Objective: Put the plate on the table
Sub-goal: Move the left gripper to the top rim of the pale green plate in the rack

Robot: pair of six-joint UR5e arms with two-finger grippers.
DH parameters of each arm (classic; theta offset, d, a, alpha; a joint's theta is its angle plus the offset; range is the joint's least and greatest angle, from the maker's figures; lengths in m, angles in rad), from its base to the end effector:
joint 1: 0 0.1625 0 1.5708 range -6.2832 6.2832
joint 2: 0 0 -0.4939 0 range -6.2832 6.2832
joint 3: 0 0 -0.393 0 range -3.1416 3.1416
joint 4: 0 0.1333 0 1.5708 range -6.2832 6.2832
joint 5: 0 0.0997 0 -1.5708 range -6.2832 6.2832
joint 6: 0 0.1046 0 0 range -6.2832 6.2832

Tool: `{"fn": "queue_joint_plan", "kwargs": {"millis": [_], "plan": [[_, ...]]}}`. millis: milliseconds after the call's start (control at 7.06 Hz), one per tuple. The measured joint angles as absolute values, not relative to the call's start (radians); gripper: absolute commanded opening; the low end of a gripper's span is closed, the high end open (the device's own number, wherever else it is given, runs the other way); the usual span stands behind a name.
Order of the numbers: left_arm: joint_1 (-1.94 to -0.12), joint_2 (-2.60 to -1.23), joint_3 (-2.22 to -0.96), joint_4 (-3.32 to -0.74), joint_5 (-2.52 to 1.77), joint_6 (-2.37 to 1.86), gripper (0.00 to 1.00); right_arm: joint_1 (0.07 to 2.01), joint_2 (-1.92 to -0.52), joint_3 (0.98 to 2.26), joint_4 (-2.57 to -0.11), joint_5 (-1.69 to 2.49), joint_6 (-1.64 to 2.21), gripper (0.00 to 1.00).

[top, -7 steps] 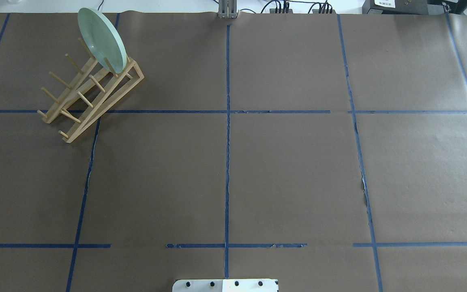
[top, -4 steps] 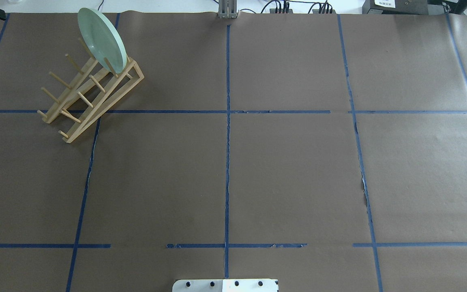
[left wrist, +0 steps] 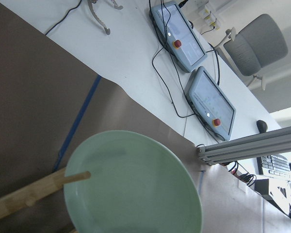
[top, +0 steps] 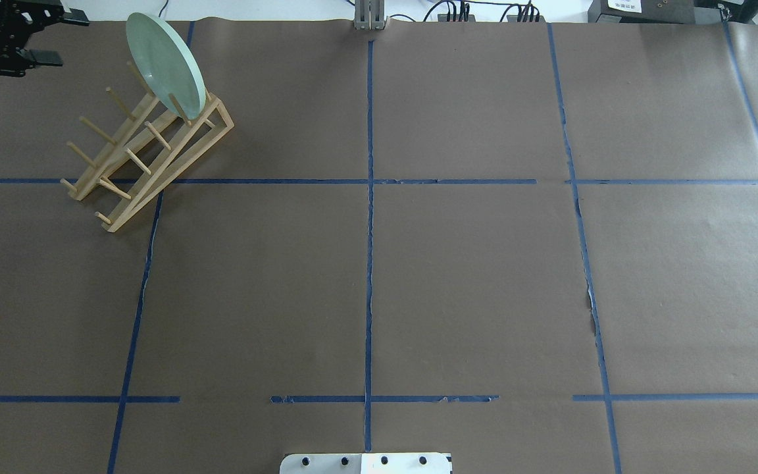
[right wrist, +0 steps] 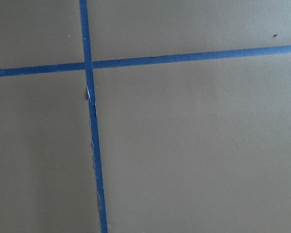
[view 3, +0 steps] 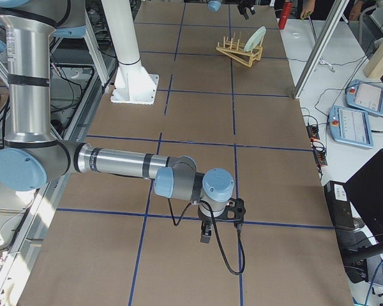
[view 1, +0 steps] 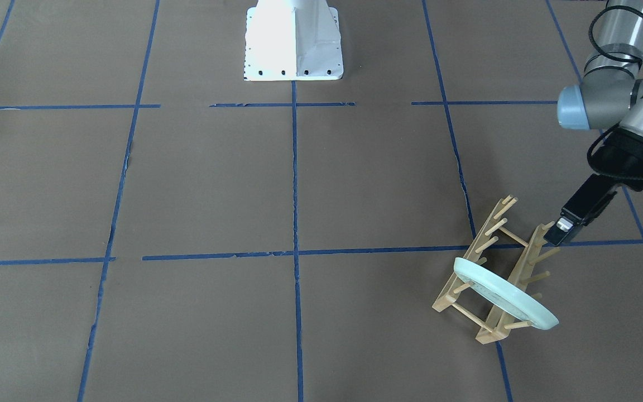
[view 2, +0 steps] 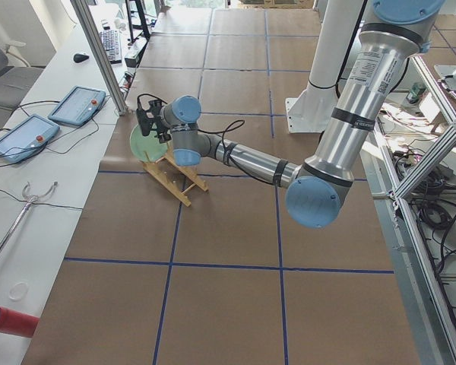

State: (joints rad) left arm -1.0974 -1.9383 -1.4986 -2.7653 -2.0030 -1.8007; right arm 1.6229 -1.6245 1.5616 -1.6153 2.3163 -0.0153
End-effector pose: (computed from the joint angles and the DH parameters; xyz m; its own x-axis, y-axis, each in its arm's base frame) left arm 0.2195 -0.6248 0.4174 -0.1049 -0.2491 -0.9628 0.6100 0.7485 -0.2601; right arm 0.0860 -0.4527 0.7675 0.7307 0.0957 0.6760 -0.0406 0.9945 -0.0969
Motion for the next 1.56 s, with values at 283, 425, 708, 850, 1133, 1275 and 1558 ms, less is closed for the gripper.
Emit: {"fn": "queue_joint_plan", "kwargs": {"millis": [283, 425, 708, 850, 1133, 1275, 1558], "plan": [[-1.038, -1.962, -1.443, -2.886, -1.855, -1.988, 1.0, 1.623, -1.624, 1.562, -1.615, 2.316, -0.015, 1.0], [-1.021, -1.974, -1.412, -2.914, -1.815, -2.025, 0.95, 1.623, -1.625, 1.562, -1.615, 2.316, -0.015, 1.0], [-1.007, -1.998, -1.362, -2.925, -1.791, -2.036, 0.78, 1.623, -1.624, 1.562, -1.615, 2.316, -0.015, 1.0], [-1.005, -2.01, -1.338, -2.925, -1.79, -2.028, 0.71, 1.623, -1.624, 1.562, -1.615, 2.316, -0.015, 1.0], [-1.003, -2.02, -1.318, -2.925, -1.791, -1.982, 0.53, 1.623, -1.624, 1.562, -1.615, 2.316, -0.015, 1.0], [-1.003, -2.022, -1.314, -2.924, -1.791, -1.972, 0.47, 1.623, -1.625, 1.562, -1.615, 2.316, -0.015, 1.0], [-1.003, -2.024, -1.312, -2.924, -1.793, -1.965, 0.41, 1.623, -1.624, 1.562, -1.615, 2.316, -0.015, 1.0]]}}
